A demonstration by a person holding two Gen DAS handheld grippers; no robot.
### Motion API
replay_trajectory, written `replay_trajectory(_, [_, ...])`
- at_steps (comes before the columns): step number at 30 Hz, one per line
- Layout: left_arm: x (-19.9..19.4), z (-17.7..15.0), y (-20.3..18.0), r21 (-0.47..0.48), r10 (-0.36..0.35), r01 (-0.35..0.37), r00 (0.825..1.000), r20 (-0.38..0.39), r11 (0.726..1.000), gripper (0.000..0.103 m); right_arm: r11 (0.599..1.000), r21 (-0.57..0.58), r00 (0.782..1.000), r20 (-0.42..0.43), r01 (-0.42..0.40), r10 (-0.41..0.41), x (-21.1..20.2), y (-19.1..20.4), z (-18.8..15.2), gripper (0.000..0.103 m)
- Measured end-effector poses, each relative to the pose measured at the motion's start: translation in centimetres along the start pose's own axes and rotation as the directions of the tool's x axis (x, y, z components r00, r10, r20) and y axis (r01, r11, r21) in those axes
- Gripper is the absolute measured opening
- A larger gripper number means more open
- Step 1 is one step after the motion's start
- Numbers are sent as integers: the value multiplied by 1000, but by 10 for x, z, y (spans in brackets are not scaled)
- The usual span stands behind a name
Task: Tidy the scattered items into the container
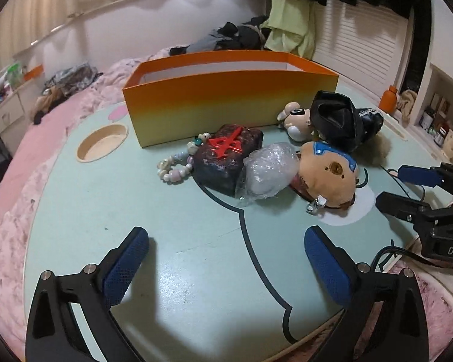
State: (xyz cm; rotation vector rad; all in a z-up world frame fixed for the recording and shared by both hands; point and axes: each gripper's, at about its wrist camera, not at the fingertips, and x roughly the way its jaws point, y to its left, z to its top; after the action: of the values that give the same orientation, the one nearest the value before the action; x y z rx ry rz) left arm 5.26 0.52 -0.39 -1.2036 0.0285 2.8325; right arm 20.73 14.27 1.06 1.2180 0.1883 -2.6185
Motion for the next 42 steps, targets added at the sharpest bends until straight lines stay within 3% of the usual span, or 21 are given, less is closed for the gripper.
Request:
replay_trajectory(9, [1, -1, 1, 1, 2, -2, 1000, 13, 1000, 103, 999, 26, 999, -32, 22, -21, 5, -6, -1, 103])
replay_trajectory(42, [2, -2, 2, 0, -5, 5, 1000, 15, 1000, 103, 999, 26, 999, -37, 23, -22, 5, -5, -2, 103])
